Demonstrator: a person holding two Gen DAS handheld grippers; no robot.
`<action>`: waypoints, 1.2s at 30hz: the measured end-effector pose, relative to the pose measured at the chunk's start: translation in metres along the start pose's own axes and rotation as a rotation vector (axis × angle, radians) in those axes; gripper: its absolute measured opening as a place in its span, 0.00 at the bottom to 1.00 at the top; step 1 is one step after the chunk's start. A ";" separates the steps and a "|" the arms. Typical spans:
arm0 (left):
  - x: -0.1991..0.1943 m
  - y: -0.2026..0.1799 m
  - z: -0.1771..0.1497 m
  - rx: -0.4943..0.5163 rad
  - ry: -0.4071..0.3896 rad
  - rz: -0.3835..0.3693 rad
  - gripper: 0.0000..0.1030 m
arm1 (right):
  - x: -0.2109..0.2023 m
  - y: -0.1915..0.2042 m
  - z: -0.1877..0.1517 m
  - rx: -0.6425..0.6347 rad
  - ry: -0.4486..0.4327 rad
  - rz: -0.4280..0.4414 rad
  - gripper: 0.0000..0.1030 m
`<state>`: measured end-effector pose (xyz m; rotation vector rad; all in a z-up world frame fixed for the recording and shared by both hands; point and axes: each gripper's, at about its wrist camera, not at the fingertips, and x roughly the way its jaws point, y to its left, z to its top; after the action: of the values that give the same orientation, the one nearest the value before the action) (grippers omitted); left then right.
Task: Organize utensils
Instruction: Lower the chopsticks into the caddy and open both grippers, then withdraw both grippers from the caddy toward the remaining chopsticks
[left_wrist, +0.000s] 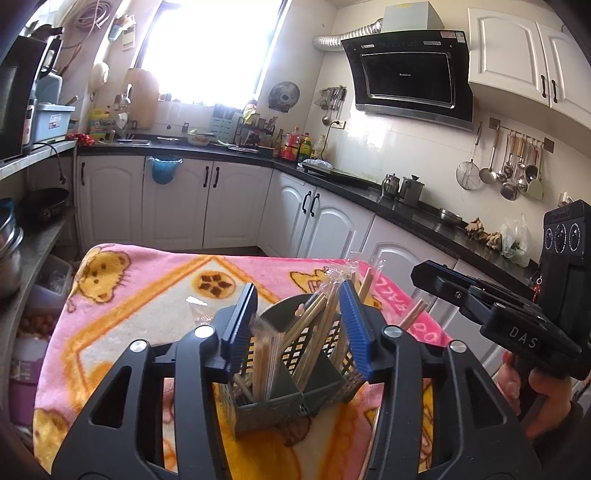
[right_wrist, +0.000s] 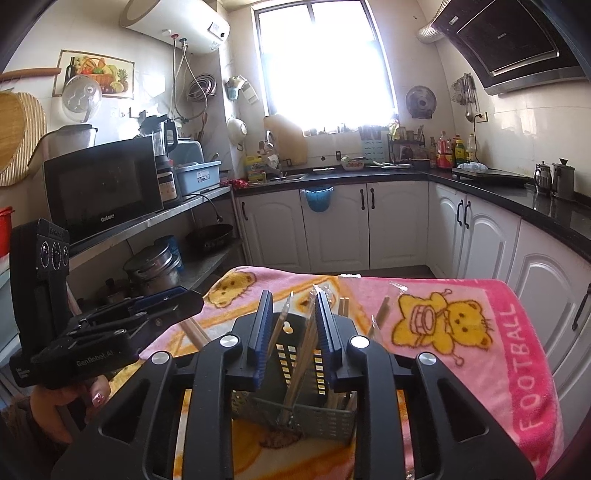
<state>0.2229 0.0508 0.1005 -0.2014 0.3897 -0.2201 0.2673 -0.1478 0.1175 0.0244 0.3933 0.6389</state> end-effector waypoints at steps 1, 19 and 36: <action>-0.001 0.000 0.000 0.000 0.000 0.000 0.45 | -0.001 0.000 0.000 0.001 0.000 -0.001 0.27; -0.025 -0.001 -0.010 -0.007 -0.006 0.000 0.83 | -0.024 0.002 -0.018 -0.013 0.013 -0.013 0.48; -0.042 -0.008 -0.019 0.007 -0.008 0.011 0.90 | -0.048 0.000 -0.028 -0.017 0.009 -0.031 0.57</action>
<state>0.1759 0.0510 0.0996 -0.1936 0.3818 -0.2096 0.2220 -0.1791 0.1087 -0.0012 0.3958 0.6121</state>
